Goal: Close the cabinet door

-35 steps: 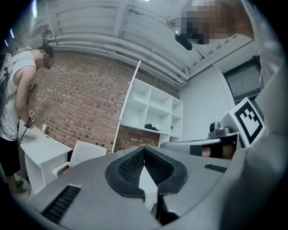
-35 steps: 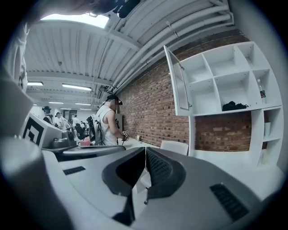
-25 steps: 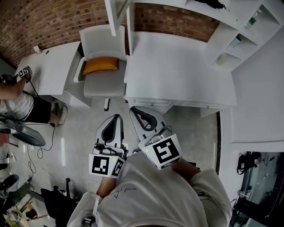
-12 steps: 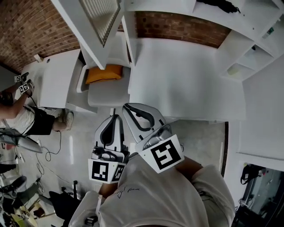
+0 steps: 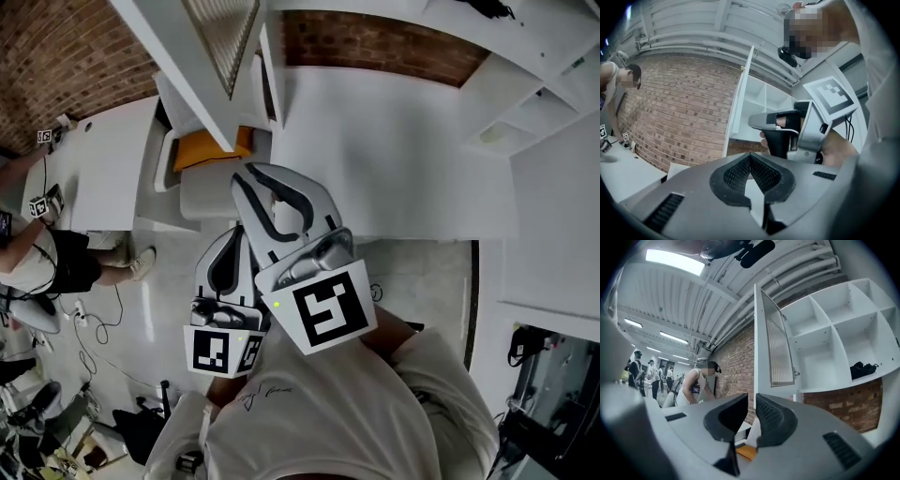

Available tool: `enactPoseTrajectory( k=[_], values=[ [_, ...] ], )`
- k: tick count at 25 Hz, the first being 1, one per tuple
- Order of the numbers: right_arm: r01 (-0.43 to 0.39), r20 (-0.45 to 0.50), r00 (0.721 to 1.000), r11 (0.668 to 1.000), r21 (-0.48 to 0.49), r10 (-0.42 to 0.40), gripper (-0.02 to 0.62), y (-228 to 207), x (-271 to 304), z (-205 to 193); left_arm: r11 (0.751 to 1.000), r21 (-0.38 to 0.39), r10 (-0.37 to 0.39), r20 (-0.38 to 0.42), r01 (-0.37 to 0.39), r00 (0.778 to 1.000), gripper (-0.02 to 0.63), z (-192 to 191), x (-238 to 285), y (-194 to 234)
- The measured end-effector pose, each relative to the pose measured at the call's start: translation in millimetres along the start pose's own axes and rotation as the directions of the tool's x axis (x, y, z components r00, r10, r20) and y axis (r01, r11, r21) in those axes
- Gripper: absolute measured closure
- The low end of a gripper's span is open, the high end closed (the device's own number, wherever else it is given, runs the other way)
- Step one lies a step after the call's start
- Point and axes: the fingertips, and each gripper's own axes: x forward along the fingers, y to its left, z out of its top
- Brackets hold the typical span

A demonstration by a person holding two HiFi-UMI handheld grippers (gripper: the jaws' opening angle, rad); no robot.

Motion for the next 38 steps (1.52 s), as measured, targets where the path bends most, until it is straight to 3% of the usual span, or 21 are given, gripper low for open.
enactPoseTrajectory(
  k=[4,17,22,31,38],
  values=[
    [0.084,0.006,0.996,0.996,-0.027,-0.084,0.503,-2,13,8,0.998,-0.003,-0.062,0.016,0.062,0.998,0.589,7,-2,5],
    [0.33,0.033,0.944,0.942,-0.052,-0.329,0.485,-15,37,14,0.989,-0.01,-0.15,0.026,0.15,0.988,0.589,3,-34,23],
    [0.37,0.049,0.928,0.929,-0.026,-0.369,0.486,-21,40,19,0.989,0.018,-0.148,0.057,0.147,0.987,0.589,10,-39,23],
    [0.382,0.038,0.924,0.924,-0.022,-0.381,0.505,-25,52,14,0.993,-0.003,-0.115,0.046,0.115,0.992,0.589,5,-36,32],
    [0.393,0.033,0.919,0.919,-0.01,-0.393,0.515,-26,49,14,0.993,0.034,-0.112,0.041,0.11,0.993,0.589,5,-37,30]
  ],
)
